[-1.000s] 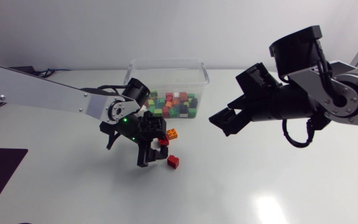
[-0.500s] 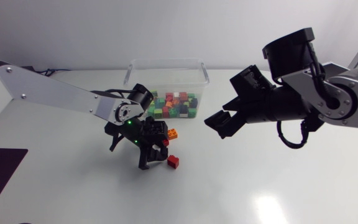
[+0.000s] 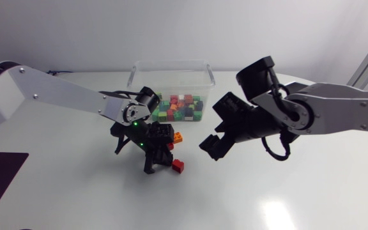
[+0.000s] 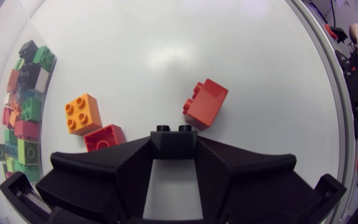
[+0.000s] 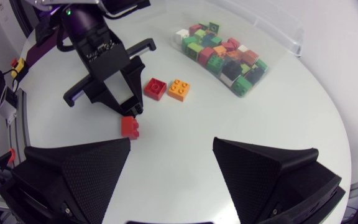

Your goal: Place the duplo bricks in the container

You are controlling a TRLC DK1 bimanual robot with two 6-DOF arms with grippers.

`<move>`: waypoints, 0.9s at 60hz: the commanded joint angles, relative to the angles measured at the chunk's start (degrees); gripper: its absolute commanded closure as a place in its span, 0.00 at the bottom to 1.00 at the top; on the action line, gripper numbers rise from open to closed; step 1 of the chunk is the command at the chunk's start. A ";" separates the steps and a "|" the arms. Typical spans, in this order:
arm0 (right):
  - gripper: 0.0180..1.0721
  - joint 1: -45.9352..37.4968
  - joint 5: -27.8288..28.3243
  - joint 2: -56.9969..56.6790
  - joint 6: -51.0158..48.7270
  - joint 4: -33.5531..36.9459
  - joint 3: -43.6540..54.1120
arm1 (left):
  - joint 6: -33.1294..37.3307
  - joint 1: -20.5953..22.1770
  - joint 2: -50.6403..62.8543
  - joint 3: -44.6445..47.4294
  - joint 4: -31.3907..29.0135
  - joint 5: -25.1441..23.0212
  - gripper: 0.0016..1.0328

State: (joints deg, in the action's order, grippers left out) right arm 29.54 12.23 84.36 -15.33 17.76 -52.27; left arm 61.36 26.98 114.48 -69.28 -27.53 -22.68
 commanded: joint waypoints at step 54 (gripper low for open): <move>0.14 12.12 -4.41 28.32 -7.61 13.00 -21.47 | -16.54 -17.93 -27.29 0.98 -2.88 -6.50 0.80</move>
State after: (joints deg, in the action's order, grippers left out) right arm 40.99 8.56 110.13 -21.32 29.08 -71.16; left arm 49.21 10.52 88.62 -67.11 -31.81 -28.49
